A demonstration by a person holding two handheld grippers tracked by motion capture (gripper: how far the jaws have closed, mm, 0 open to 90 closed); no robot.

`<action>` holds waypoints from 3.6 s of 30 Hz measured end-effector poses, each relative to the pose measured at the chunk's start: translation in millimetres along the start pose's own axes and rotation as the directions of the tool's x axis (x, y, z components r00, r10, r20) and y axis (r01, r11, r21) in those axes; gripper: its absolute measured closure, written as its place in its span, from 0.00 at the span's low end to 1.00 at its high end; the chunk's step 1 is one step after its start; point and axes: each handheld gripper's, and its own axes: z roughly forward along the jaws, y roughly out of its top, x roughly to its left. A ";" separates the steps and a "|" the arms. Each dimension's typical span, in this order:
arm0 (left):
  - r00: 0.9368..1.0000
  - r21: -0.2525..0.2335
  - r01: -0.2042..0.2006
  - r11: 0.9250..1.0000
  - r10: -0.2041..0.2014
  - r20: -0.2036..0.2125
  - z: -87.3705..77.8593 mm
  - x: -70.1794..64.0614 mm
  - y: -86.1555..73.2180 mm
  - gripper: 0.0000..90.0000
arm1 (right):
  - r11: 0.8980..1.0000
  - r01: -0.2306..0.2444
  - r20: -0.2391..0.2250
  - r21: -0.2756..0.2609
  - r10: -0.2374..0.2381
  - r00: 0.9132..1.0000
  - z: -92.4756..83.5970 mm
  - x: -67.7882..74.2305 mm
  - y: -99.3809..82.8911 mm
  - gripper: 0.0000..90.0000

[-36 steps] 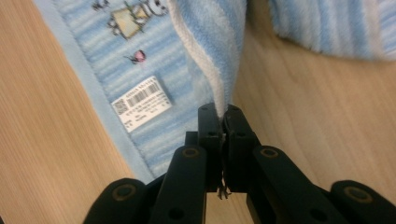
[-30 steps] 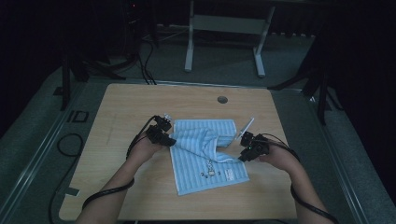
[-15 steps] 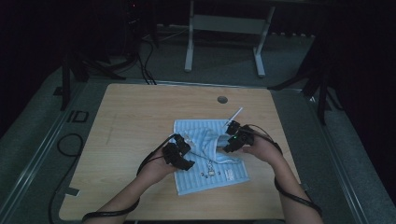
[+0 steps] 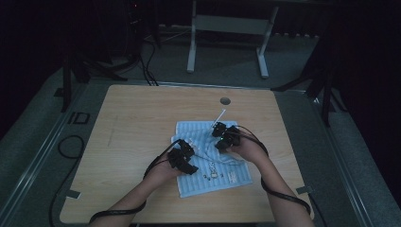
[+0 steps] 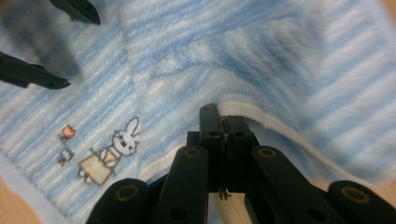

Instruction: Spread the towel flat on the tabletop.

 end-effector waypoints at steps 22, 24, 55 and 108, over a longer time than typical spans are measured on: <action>0.996 -0.005 -0.041 0.999 0.041 0.077 -8.8 0.9 -15.5 0.45 | 0.963 -0.270 0.196 -0.008 0.266 0.944 -24.2 -78.9 -72.4 0.80; 0.995 -0.013 -0.049 0.999 0.050 0.084 -14.3 -1.5 -17.5 0.45 | 0.963 -0.268 0.198 -0.012 0.264 0.944 -23.9 -72.2 -76.3 0.76; 0.959 0.046 -0.138 0.989 0.122 0.254 -32.4 -72.1 -74.3 0.51 | 1.000 -0.001 -0.048 -0.006 0.000 0.999 -2.3 83.5 -144.6 0.79; 0.980 0.077 0.118 0.990 -0.104 -0.167 16.6 87.2 61.2 0.93 | 0.977 -0.212 0.125 0.019 0.208 0.970 32.6 -72.4 -45.4 1.00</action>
